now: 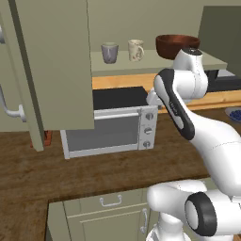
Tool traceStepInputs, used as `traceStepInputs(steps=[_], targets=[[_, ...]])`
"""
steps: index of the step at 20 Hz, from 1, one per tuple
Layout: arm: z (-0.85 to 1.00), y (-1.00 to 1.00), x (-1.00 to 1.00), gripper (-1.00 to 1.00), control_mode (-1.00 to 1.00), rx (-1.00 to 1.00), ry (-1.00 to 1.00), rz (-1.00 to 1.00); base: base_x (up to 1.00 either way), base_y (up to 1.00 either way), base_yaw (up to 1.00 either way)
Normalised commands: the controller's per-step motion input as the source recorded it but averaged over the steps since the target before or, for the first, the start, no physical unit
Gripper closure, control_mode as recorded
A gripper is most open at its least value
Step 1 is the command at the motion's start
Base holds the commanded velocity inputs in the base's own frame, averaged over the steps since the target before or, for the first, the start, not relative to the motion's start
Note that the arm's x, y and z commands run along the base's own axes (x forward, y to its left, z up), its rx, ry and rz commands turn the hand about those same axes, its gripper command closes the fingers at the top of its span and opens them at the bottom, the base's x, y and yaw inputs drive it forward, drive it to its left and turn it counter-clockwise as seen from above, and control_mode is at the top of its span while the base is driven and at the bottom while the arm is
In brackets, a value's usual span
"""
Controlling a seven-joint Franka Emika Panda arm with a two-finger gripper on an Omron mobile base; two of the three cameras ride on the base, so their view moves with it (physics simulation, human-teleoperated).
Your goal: Gather all objects into one cabinet and sort the glasses and bowls to opposite sides.
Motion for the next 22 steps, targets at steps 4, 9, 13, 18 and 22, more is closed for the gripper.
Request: traceStepInputs(steps=[4, 9, 13, 18, 22], targets=[[0.0, 0.01, 0.0, -1.0, -1.0, 0.0, 0.02, 0.0, 0.0, 0.0, 0.0], [-0.11, 0.0, 0.0, -1.0, -1.0, 0.0, 0.16, 0.0, 0.0, 0.0, 0.0], [-0.22, -0.19, 0.26, -1.0, -1.0, 0.0, 0.27, 0.29, 0.0, 0.0, 0.0], [0.0, -0.04, 0.05, -1.0, -1.0, 0.0, 0.04, 0.22, 0.0, 0.0, 0.0], [-0.13, 0.0, -0.87, -1.0, -1.0, 0.0, -0.11, 0.0, 0.0, 0.0, 0.0]])
